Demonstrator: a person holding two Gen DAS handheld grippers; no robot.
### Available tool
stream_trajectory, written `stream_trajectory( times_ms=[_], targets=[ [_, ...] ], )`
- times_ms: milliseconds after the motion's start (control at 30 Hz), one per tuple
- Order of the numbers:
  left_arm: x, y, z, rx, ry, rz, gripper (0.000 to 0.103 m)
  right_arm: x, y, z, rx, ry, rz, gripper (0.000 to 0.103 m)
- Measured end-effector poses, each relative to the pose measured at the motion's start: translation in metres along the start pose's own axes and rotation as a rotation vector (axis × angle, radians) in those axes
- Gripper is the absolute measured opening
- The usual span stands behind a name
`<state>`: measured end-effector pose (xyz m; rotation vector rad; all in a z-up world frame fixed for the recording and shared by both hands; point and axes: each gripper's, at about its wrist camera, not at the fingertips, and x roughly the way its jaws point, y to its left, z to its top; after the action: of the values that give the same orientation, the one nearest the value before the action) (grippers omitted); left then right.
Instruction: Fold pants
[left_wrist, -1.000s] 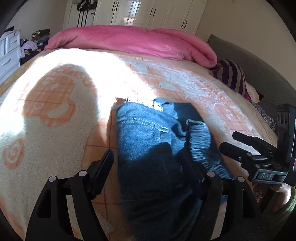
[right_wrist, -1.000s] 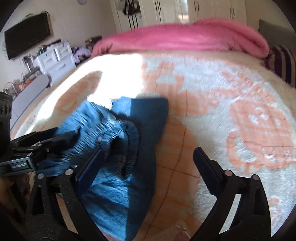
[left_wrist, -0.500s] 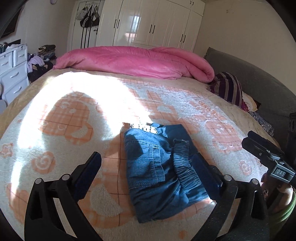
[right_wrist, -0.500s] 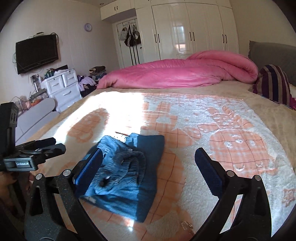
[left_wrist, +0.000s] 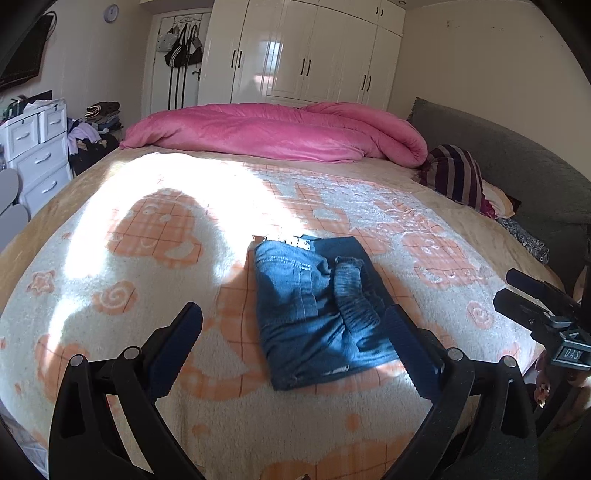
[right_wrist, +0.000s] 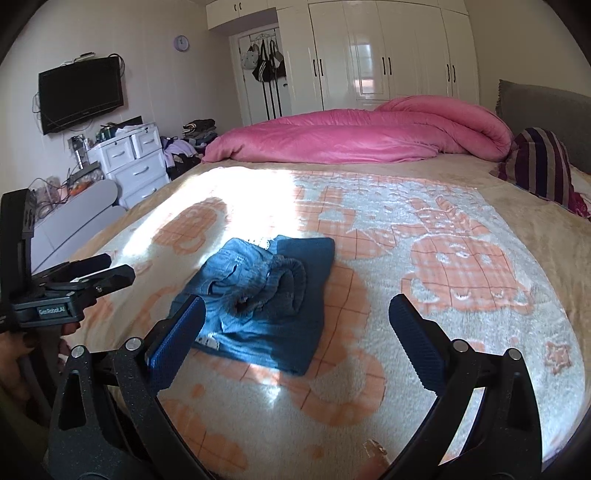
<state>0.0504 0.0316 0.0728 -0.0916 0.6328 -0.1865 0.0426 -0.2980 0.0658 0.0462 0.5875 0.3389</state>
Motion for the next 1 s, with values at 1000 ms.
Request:
stream_trajectory(
  times_ms=[1000],
  targets=[
    [0.034, 0.008, -0.067, -0.014, 0.154, 0.046, 0.099, 0.045, 0.000, -0.074, 0.006, 0.195, -0.047, 0.094]
  ],
)
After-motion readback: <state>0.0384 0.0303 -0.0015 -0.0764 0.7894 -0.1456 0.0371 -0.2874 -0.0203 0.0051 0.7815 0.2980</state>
